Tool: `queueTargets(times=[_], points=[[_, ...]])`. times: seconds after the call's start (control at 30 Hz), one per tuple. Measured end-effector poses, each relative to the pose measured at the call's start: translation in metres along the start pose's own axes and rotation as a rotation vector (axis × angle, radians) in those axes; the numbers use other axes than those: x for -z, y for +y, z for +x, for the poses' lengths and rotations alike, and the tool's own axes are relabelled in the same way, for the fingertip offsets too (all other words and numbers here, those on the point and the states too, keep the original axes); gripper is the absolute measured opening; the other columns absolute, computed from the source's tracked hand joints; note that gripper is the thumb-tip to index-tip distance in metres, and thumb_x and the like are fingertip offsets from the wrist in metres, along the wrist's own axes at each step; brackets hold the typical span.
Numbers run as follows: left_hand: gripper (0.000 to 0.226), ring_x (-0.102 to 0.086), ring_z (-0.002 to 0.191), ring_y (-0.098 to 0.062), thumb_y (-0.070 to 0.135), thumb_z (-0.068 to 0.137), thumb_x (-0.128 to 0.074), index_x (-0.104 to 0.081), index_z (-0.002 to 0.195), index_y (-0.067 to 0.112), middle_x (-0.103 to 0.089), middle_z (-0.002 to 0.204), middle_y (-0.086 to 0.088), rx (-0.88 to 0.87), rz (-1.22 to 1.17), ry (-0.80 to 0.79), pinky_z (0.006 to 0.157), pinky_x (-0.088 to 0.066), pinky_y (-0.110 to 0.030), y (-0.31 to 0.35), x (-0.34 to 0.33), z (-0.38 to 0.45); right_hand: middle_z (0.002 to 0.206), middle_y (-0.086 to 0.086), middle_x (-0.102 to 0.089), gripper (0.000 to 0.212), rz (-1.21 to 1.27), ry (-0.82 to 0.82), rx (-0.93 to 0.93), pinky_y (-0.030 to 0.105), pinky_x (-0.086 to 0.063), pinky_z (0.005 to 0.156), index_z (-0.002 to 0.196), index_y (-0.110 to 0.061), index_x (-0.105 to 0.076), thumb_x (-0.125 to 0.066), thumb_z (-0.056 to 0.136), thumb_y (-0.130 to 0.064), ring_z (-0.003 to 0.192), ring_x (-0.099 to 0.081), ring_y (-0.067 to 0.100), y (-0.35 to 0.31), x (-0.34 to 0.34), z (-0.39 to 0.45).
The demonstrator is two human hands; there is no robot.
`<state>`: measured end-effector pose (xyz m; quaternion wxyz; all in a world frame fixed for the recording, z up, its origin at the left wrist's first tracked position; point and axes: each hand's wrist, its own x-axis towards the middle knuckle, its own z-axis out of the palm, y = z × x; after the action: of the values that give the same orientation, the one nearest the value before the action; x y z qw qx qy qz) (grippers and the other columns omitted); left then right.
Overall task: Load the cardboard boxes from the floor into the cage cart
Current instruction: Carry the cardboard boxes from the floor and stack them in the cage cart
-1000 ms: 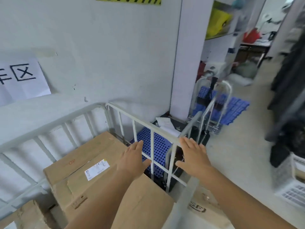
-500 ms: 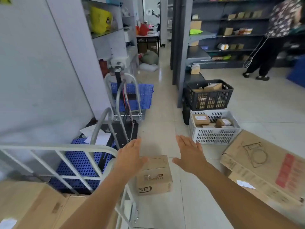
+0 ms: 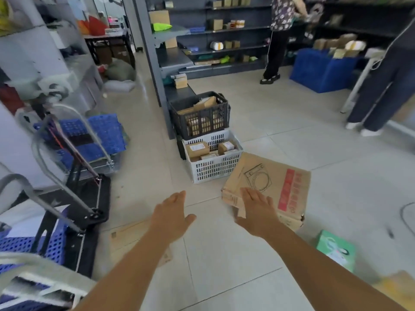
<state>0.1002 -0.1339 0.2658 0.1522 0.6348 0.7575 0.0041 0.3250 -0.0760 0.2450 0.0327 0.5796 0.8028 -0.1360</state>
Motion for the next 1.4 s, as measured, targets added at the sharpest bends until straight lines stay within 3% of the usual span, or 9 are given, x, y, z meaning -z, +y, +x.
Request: queueTargets(times=[0.33, 0.63, 0.77, 1.23, 1.4], points=[[0.076, -0.029, 0.141, -0.023, 0.049, 0.096, -0.044, -0.01, 0.154, 0.016, -0.023, 0.157, -0.005, -0.164, 0.076, -0.162, 0.113, -0.029, -0.038, 0.09, -0.034, 0.102, 0.157, 0.0, -0.022, 0.087, 0.109, 0.031, -0.327, 0.042, -0.02, 0.117, 0.152, -0.017, -0.013, -0.059, 0.088, -0.051, 0.145, -0.022, 0.022, 0.122, -0.008, 0.024], [0.068, -0.042, 0.131, -0.022, 0.045, 0.096, -0.048, -0.021, 0.15, 0.016, -0.04, 0.146, -0.005, -0.232, 0.064, -0.241, 0.105, -0.036, -0.035, 0.107, -0.043, 0.227, 0.14, -0.004, -0.042, 0.073, 0.136, -0.011, -0.596, 0.041, -0.035, 0.108, 0.14, -0.021, -0.03, -0.063, 0.082, -0.052, 0.132, -0.039, 0.019, 0.18, -0.014, 0.084], [0.066, -0.042, 0.131, -0.024, 0.042, 0.097, -0.048, -0.021, 0.15, 0.015, -0.039, 0.147, -0.006, -0.253, 0.077, -0.272, 0.104, -0.038, -0.035, 0.114, -0.048, 0.278, 0.147, 0.0, -0.038, 0.079, 0.151, -0.027, -0.669, 0.041, -0.032, 0.11, 0.144, -0.018, -0.025, -0.064, 0.084, -0.051, 0.137, -0.036, 0.022, 0.195, -0.022, 0.114], [0.067, -0.046, 0.129, -0.024, 0.037, 0.095, -0.054, -0.021, 0.149, 0.014, -0.041, 0.146, -0.008, -0.173, 0.03, -0.366, 0.097, -0.044, -0.036, 0.147, -0.119, 0.441, 0.157, 0.004, -0.028, 0.092, 0.307, -0.118, -0.854, 0.049, -0.027, 0.114, 0.153, -0.012, -0.014, -0.066, 0.086, -0.049, 0.143, -0.029, 0.028, 0.306, -0.088, 0.229], [0.076, -0.042, 0.133, -0.026, 0.039, 0.095, -0.053, -0.01, 0.153, 0.015, -0.034, 0.152, -0.009, -0.091, 0.021, -0.423, 0.102, -0.041, -0.037, 0.163, -0.169, 0.504, 0.131, 0.005, -0.051, 0.069, 0.375, -0.152, -0.882, 0.051, -0.04, 0.103, 0.133, -0.015, -0.035, -0.071, 0.081, -0.043, 0.124, -0.047, 0.03, 0.357, -0.138, 0.281]])
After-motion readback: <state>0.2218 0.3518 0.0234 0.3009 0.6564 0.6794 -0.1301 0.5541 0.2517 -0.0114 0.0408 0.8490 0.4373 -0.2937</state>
